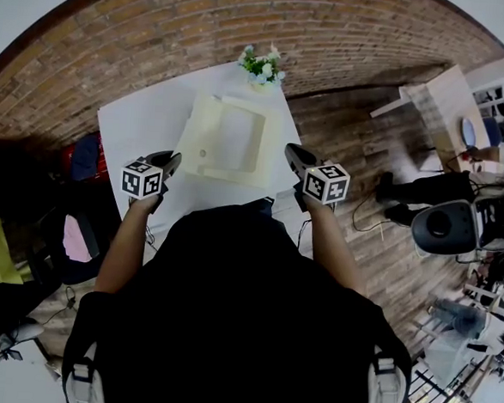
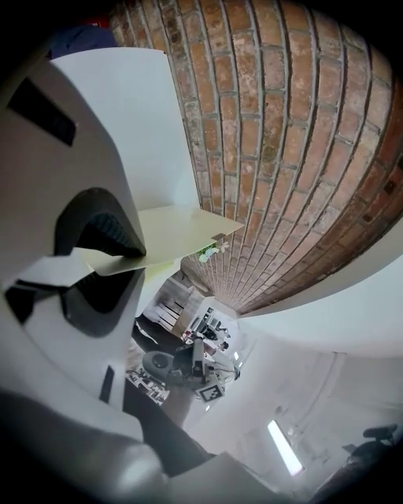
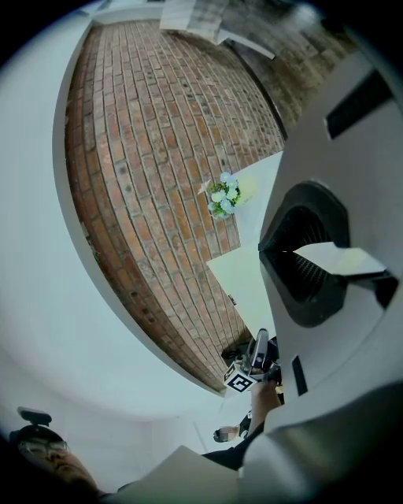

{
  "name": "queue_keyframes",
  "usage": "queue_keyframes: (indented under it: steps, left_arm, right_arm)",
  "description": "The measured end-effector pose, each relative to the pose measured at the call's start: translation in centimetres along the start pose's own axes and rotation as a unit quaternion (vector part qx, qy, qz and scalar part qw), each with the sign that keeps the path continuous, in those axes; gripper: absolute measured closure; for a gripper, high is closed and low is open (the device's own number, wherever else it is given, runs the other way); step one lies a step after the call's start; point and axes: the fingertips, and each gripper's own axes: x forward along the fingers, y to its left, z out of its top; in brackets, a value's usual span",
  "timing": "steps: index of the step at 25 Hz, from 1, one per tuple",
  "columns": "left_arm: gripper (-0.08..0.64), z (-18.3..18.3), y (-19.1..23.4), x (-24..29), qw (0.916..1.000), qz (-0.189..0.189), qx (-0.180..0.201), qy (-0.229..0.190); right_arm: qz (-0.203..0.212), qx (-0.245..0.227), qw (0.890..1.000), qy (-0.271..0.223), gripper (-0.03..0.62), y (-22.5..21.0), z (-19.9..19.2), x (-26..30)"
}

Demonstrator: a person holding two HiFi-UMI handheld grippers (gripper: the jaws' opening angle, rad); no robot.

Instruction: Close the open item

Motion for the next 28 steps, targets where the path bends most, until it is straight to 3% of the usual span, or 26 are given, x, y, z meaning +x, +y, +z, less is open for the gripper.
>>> queue_keyframes:
  steps: [28]
  left_arm:
    - [0.520,0.6,-5.8,4.1,0.9959,-0.066,0.044,0.043]
  right_arm:
    - [-0.024,0.019,1.000,0.005,0.572,-1.9,-1.9,-2.6]
